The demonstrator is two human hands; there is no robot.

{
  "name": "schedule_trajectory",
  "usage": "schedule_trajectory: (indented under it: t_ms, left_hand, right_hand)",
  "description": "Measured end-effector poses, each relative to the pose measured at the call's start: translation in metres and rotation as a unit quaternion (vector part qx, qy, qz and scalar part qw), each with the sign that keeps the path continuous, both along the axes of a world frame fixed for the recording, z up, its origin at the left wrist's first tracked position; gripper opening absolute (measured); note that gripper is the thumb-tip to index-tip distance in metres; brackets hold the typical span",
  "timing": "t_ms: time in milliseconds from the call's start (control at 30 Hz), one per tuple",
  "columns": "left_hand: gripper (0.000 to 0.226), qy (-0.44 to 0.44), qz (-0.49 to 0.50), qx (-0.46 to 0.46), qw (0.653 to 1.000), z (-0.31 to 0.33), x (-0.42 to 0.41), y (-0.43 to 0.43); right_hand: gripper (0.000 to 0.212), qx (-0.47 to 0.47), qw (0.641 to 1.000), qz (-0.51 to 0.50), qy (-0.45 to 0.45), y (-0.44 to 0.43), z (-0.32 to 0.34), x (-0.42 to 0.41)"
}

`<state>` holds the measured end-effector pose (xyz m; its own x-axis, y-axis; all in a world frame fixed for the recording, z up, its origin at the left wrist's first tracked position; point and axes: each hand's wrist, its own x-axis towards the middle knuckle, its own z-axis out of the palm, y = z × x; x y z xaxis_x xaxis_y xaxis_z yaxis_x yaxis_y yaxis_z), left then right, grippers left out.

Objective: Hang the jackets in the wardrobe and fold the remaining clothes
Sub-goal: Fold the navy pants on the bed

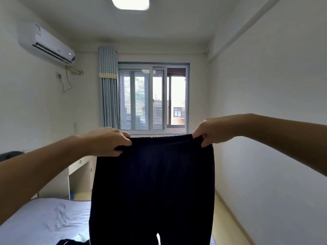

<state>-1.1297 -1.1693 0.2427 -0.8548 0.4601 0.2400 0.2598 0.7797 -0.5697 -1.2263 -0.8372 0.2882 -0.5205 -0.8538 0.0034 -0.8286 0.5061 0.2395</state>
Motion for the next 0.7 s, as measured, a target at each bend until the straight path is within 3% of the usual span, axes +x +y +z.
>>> schedule_trajectory:
  t_ms: [67,167,267,400,500,600,700]
  left_hand:
    - [0.007,-0.024,0.015,0.021,0.999,0.009,-0.005,-0.005]
    - [0.016,-0.06,0.065,0.068,0.994,0.015,-0.008,-0.014]
    - [0.02,-0.078,0.096,0.129,0.984,0.016,-0.009,-0.021]
    - [0.024,-0.023,0.081,0.181,0.98,0.046,-0.011,-0.019]
    - [0.022,0.002,0.06,0.248,0.967,0.056,-0.016,-0.012]
    - [0.011,-0.115,0.107,0.262,0.952,0.041,-0.022,-0.001]
    - [0.015,-0.086,0.079,0.337,0.934,0.032,-0.027,0.007]
  right_hand:
    - [0.029,0.009,1.0,-0.027,0.011,0.0,0.0,-0.004]
    - [0.02,-0.011,0.999,-0.049,0.022,0.004,-0.002,-0.01]
    - [0.025,-0.047,0.998,-0.047,-0.001,0.008,-0.004,-0.011]
    - [0.004,-0.102,0.992,-0.073,0.016,0.011,0.025,-0.018]
    - [0.023,-0.245,0.965,-0.072,-0.053,0.022,0.035,-0.031]
    - [0.037,-0.226,0.963,-0.105,-0.097,0.021,0.007,-0.04]
    - [0.032,-0.3,0.938,-0.108,-0.134,0.02,-0.016,-0.05]
